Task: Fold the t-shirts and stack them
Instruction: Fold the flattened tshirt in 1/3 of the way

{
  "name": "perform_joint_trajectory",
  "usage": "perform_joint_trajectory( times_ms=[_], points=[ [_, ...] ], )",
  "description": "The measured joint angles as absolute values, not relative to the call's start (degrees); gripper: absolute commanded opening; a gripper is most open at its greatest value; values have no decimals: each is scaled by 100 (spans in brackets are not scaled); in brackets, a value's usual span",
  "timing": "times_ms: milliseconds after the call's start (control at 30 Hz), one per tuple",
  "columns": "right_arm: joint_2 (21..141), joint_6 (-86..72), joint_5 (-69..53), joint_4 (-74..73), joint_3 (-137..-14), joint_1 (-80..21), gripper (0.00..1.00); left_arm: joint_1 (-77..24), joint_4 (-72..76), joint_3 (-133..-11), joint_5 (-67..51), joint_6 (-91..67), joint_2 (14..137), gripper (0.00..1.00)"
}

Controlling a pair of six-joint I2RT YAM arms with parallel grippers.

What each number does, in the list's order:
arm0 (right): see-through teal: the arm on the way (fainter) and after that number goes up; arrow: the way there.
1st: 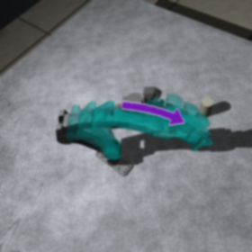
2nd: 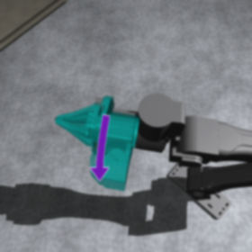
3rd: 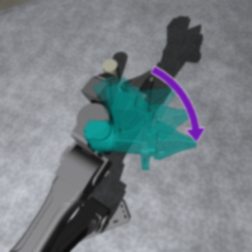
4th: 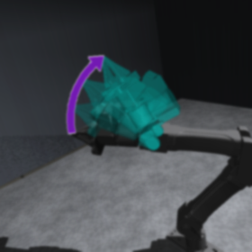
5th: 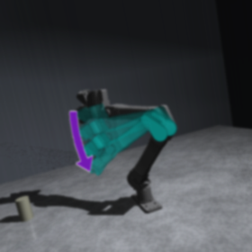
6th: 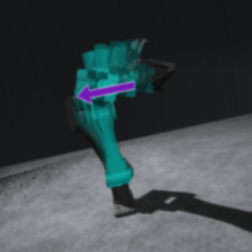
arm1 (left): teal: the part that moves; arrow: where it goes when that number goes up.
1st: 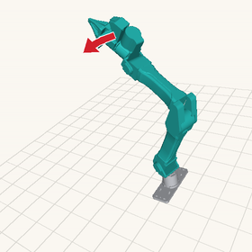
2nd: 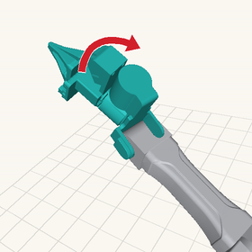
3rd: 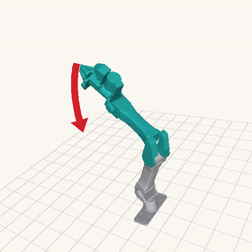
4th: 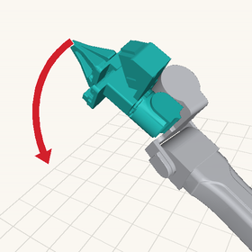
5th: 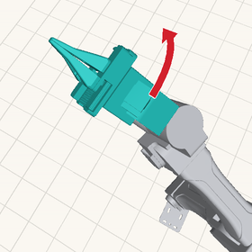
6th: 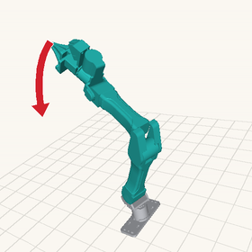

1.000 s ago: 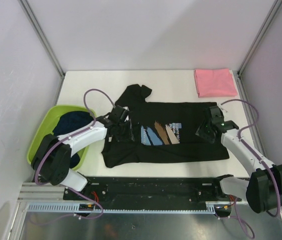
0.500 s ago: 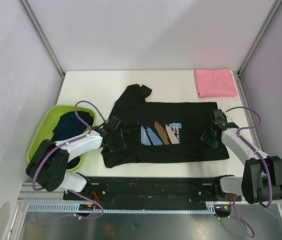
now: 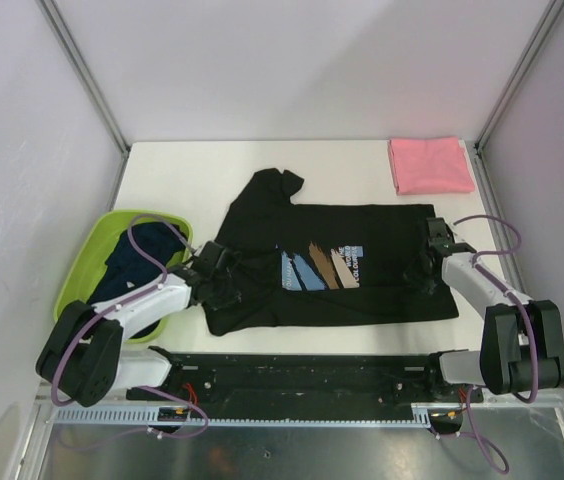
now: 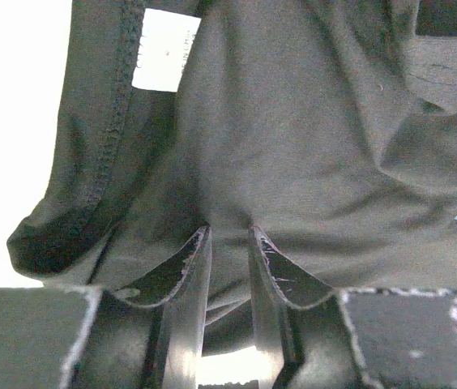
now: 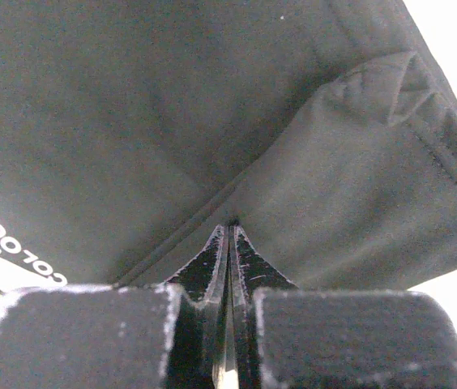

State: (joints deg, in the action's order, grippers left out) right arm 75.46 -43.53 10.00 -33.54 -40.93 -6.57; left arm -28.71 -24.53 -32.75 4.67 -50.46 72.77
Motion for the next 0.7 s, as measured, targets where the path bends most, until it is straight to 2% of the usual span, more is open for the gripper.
perform_joint_trajectory(
  times_ms=[467,533,633,700],
  points=[
    [7710,-4285,875,-3221,-4093,-191,1,-2545,-2469,-3127,642,-5144,7072,29],
    [7776,-4281,843,-3175,-4093,-185,9,-2499,-2519,-3114,716,-5142,7030,29],
    [7839,-4244,801,-3131,-4093,-176,29,-2456,-2585,-3111,766,-5120,7002,30],
    [7835,-4204,805,-3120,-4093,-163,36,-2443,-2615,-3111,810,-5098,6987,30]
  ],
)
